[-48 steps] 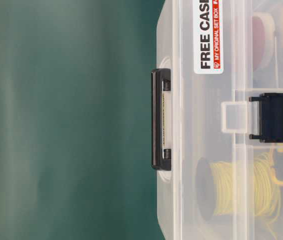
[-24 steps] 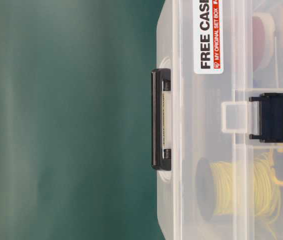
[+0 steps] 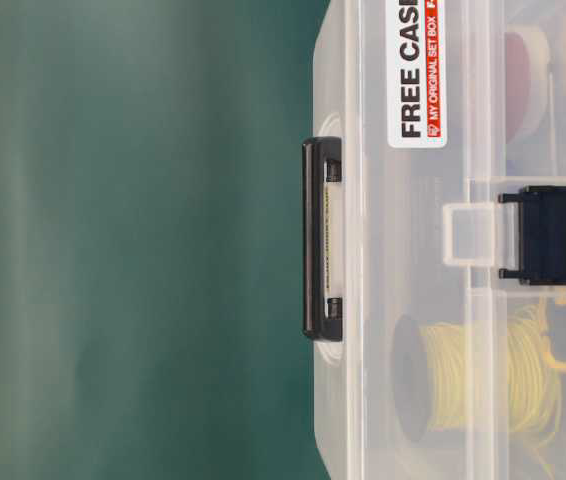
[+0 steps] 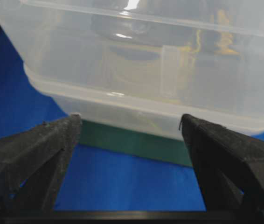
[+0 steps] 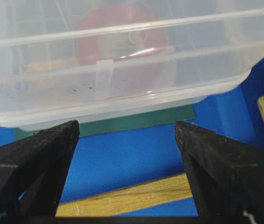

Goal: Open the tool box with both arms.
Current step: 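Move both grippers inward to the left and right edges of the clear lid, then grip the lid edges with both grippers and lift it upward, then swing the lid back with both grippers until it rests open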

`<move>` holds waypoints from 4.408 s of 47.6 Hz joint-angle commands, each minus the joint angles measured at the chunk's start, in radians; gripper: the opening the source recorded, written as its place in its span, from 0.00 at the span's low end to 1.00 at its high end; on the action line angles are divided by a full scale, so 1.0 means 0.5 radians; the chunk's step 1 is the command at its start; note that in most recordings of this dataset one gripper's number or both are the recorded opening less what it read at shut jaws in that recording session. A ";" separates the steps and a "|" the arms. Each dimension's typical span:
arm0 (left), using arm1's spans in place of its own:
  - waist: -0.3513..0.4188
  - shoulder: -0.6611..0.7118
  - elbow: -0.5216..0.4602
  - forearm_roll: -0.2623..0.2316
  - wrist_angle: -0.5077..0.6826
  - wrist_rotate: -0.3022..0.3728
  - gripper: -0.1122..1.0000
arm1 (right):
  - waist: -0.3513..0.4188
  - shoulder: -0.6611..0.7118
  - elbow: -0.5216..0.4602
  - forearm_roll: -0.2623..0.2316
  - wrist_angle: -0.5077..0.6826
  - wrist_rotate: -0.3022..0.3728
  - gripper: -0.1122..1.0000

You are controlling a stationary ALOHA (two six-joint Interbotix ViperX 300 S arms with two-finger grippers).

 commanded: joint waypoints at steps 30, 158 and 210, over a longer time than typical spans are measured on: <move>0.003 0.233 -0.199 -0.003 -0.147 -0.003 0.91 | 0.009 0.058 -0.114 0.003 -0.184 -0.003 0.84; 0.497 -0.098 -0.531 -0.003 -0.107 0.055 0.91 | -0.537 -0.104 -0.408 -0.034 -0.341 -0.025 0.84; 0.819 0.206 -0.669 -0.003 -0.086 0.129 0.91 | -0.856 0.224 -0.586 -0.034 -0.399 -0.031 0.84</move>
